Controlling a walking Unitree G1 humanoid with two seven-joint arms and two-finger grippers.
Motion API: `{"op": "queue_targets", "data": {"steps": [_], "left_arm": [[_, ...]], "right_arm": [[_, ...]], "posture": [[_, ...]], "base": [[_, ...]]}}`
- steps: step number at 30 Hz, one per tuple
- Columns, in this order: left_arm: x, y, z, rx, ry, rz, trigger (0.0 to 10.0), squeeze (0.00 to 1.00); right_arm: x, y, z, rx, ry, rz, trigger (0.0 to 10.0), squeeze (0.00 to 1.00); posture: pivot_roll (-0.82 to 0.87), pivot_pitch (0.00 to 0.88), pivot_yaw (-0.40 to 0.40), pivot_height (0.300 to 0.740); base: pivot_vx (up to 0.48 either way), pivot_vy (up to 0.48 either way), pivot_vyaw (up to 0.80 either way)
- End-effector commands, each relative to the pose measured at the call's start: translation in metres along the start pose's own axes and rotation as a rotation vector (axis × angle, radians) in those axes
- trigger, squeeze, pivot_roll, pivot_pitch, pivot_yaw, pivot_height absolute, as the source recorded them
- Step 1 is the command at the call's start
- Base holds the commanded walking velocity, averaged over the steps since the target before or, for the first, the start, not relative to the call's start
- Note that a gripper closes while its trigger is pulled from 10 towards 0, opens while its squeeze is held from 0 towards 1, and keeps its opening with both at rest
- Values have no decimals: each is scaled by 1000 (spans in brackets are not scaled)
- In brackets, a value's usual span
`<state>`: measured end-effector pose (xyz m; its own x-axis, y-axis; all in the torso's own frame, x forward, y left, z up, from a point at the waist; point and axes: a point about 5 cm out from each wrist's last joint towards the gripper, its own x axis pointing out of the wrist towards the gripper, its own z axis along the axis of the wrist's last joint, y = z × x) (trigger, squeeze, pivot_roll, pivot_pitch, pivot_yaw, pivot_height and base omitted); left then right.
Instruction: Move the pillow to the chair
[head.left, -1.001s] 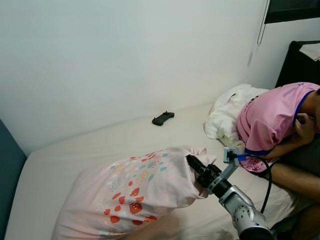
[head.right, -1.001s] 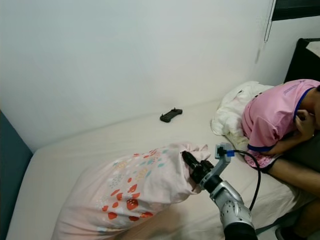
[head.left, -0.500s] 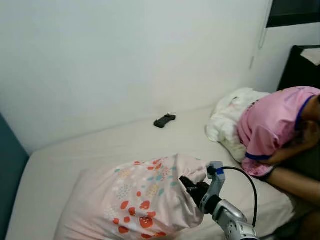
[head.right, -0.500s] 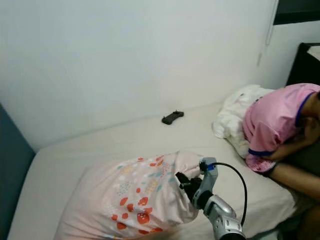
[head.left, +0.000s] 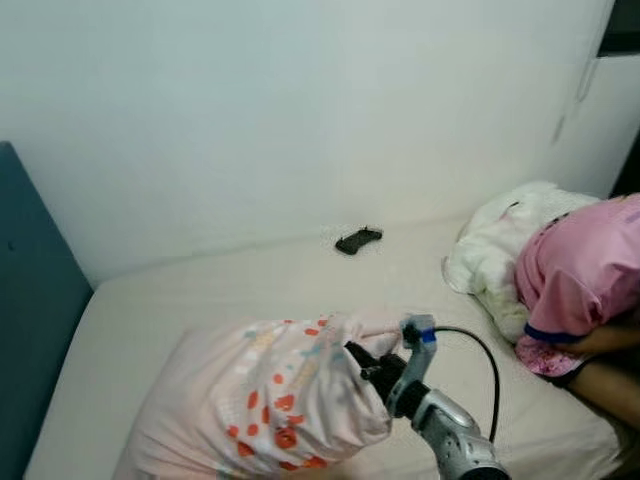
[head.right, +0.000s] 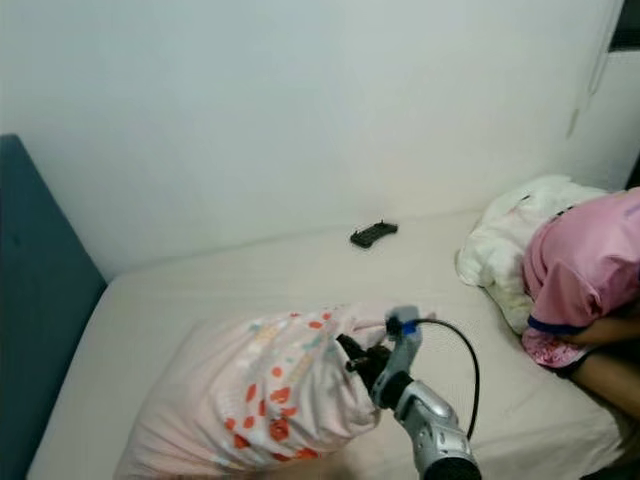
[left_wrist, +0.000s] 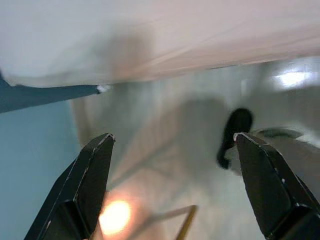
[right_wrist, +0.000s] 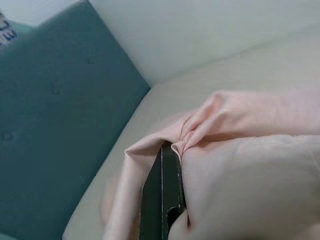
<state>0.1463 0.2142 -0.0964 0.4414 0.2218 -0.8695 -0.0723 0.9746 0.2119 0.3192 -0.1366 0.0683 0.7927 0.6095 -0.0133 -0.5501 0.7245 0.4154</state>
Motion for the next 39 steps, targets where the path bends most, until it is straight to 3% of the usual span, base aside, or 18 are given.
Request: {"op": "queue_targets", "data": {"steps": [1, 9, 14, 15, 16, 19, 25, 26, 28, 30, 32, 35, 39], "left_arm": [[0, 4, -4, 0, 12, 5, 10000, 0], [0, 2, -2, -22, -2, -2, 10000, 0], [1, -6, 15, 56, -69, -45, 10000, 0], [0, -14, 28, 103, -126, -85, 10000, 0], [0, -14, 28, 103, -126, -85, 10000, 0], [-2, -30, 55, 96, -242, -183, 10000, 0], [-6, -42, 66, 129, -306, -238, 10000, 0], [-6, -43, 70, 182, -334, -224, 10000, 0], [-5, -38, 72, 187, -337, -182, 10000, 0], [-1, -16, 66, 9, -262, -53, 10000, 0], [1, -6, 50, -175, -174, 11, 10000, 0], [1, -9, 33, -194, -116, 3, 10000, 0], [0, -14, 15, -24, -83, -47, 10000, 0]], "right_arm": [[9, 15, 13, 1, -81, 112, 10000, 0], [12, 29, 42, -16, -192, 246, 10000, 0], [12, 39, 58, -28, -242, 327, 10000, 0], [11, 44, 63, -31, -257, 363, 10000, 0], [11, 44, 63, -31, -257, 363, 10000, 0], [10, 56, 73, -36, -281, 441, 10000, 0], [10, 63, 78, -23, -291, 476, 10000, 0], [11, 68, 77, -17, -285, 496, 10000, 0], [12, 73, 75, -9, -276, 519, 10000, 0], [13, 87, 72, 21, -269, 586, 10000, 0], [12, 104, 74, 43, -270, 685, 10000, 0], [9, 116, 85, 59, -300, 758, 10000, 0], [7, 116, 110, 76, -393, 765, 10000, 0]], "posture": [[-121, 8, -5, 740], [-124, 9, -3, 740], [-123, 15, -5, 740], [-122, 21, 1, 740], [-122, 21, 1, 740], [-115, 25, 2, 740], [-107, 20, -8, 740], [-110, 18, -3, 740], [-115, 10, -3, 740], [-109, 6, -13, 740], [-108, 0, -15, 740], [-114, 3, -11, 740], [-112, 3, -10, 740]], "base": [[0, -458, 738], [0, -158, 738], [0, 0, 738], [0, 0, 738], [0, 0, 738], [0, 0, 738], [0, 0, 739], [0, 0, 738], [0, 0, 738], [0, 0, 738], [0, 0, 738], [0, 0, 733], [0, 0, 728]]}}
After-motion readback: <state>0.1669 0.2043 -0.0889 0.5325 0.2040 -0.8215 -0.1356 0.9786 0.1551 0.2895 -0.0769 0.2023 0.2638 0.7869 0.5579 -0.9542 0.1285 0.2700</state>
